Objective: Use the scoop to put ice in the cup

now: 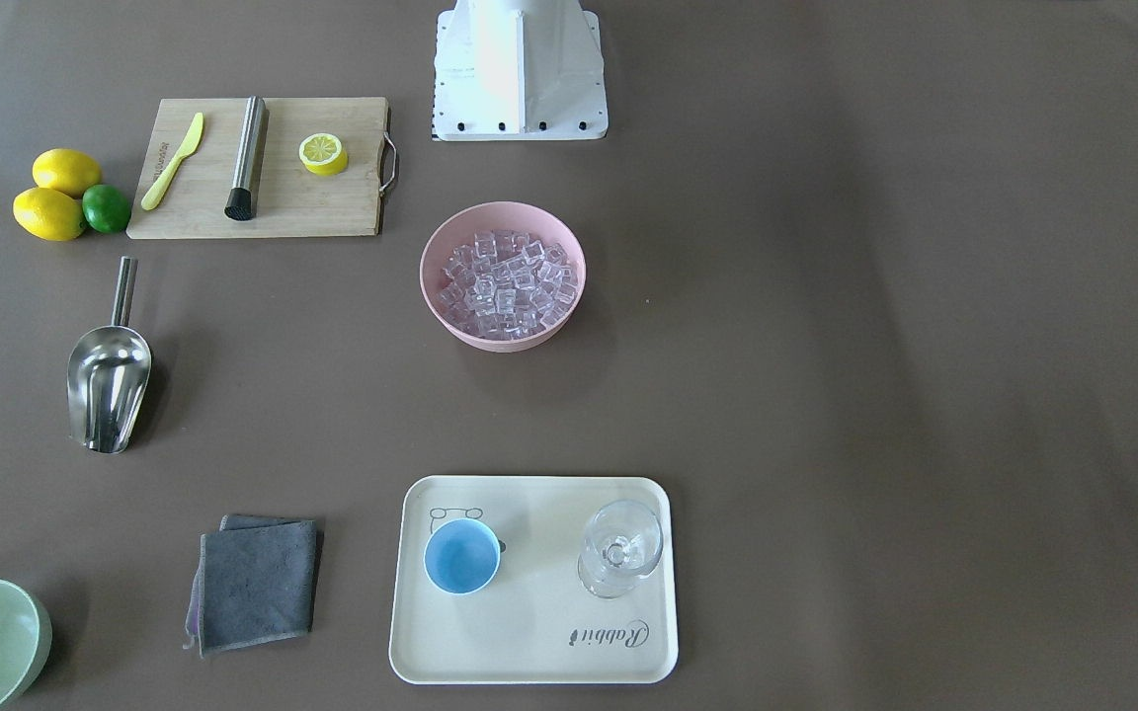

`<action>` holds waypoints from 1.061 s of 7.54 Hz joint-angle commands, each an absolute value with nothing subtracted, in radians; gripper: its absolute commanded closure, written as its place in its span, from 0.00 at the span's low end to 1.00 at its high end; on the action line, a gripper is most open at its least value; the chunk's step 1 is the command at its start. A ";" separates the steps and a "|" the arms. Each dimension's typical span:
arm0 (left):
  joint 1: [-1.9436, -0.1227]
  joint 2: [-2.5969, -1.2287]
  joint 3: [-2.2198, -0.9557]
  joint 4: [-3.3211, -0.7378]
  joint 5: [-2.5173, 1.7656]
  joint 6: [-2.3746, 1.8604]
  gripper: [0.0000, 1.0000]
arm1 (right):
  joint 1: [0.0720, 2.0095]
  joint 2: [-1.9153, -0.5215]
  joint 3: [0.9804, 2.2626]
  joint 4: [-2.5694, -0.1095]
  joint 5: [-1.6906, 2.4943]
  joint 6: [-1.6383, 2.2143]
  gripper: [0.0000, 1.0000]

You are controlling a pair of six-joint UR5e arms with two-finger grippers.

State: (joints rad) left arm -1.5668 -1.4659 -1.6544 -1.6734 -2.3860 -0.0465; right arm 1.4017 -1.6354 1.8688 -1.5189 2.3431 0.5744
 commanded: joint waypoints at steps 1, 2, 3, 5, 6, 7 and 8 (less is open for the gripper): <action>-1.407 -1.491 -1.654 -1.852 -2.393 -0.049 0.02 | 1.251 -1.618 1.876 -1.375 2.373 0.723 0.00; -1.273 -1.535 -1.646 -1.918 -2.384 -0.057 0.02 | 1.191 -1.621 1.879 -1.311 2.403 0.768 0.00; -1.168 -1.593 -1.640 -1.919 -2.378 -0.060 0.02 | 1.122 -1.621 1.878 -1.264 2.395 0.779 0.00; -1.025 -1.679 -1.649 -1.927 -2.381 -0.060 0.02 | 1.033 -1.631 1.878 -1.246 2.334 0.767 0.00; -0.962 -1.724 -1.654 -1.928 -2.384 -0.060 0.02 | 0.967 -1.638 1.867 -1.227 2.269 0.773 0.00; -0.918 -1.748 -1.684 -1.928 -2.384 -0.060 0.02 | 0.930 -1.637 1.840 -1.226 2.252 0.766 0.00; -0.882 -1.743 -1.733 -1.965 -2.379 -0.054 0.02 | 0.899 -1.628 1.832 -1.226 2.240 0.767 0.00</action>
State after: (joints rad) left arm -0.9594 -1.7210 -1.6700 -1.9296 -2.3829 -0.0596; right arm 0.9668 -1.6349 1.8554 -1.2319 2.2773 0.7683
